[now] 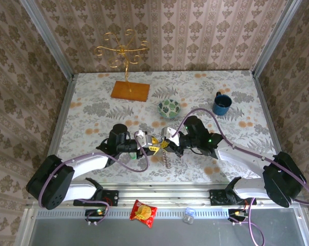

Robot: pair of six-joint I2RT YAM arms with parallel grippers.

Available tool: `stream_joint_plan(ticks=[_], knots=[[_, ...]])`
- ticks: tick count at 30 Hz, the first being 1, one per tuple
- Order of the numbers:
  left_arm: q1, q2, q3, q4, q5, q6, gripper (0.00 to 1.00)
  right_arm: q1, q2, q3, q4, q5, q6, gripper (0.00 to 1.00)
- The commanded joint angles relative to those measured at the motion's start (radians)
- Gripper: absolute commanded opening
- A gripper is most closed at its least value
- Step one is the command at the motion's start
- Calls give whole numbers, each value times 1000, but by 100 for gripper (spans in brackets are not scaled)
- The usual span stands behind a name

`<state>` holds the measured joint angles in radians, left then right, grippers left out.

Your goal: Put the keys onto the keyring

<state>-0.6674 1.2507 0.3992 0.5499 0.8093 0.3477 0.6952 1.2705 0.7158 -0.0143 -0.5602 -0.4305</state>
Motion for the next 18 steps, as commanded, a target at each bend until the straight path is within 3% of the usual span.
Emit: stream_joint_plan(ticks=[1,6,13,18], knots=[[-6,-53,55,-114,-24,63,31,16,-21,87,-187,45,-127,0],[-15,-68,103,-233,-18,118,29,37,10,180,-347,108,-222,0],[-33,-41,137,-268,-6,147,24,76,72,289,-465,151,-294,0],[-36,-34,141,-272,0,158,8,97,114,372,-553,168,-310,0]])
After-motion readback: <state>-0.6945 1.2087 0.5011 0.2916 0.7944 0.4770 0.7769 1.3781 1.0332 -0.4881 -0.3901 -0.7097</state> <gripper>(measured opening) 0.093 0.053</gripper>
